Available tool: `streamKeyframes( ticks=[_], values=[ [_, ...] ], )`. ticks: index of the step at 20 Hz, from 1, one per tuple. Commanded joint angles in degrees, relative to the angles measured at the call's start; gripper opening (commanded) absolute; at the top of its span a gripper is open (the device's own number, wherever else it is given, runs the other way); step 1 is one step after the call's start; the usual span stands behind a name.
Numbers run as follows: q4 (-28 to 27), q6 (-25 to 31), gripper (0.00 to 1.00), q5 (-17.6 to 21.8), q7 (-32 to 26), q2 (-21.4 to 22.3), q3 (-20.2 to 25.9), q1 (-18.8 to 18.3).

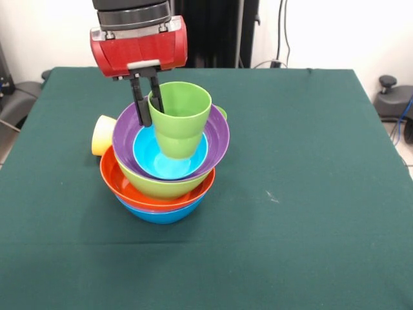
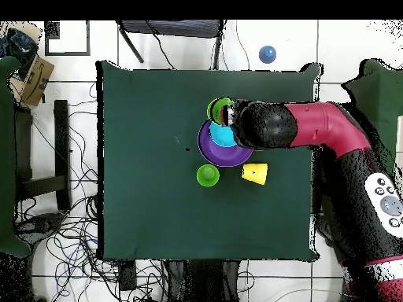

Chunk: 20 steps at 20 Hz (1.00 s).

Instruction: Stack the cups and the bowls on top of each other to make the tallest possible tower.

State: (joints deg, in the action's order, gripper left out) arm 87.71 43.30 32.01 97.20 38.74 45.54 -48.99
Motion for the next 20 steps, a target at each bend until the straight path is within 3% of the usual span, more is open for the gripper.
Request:
streamKeyframes(
  ticks=[1,11,20],
  values=[
    [2.43,-2.14,0.00,4.15,-2.78,-3.14,-4.34,2.00],
    [2.26,-3.40,0.00,4.91,-2.88,-5.35,-5.29,1.73],
    [3.13,-2.62,0.00,4.84,-3.15,-4.63,-5.37,1.13]
  ],
)
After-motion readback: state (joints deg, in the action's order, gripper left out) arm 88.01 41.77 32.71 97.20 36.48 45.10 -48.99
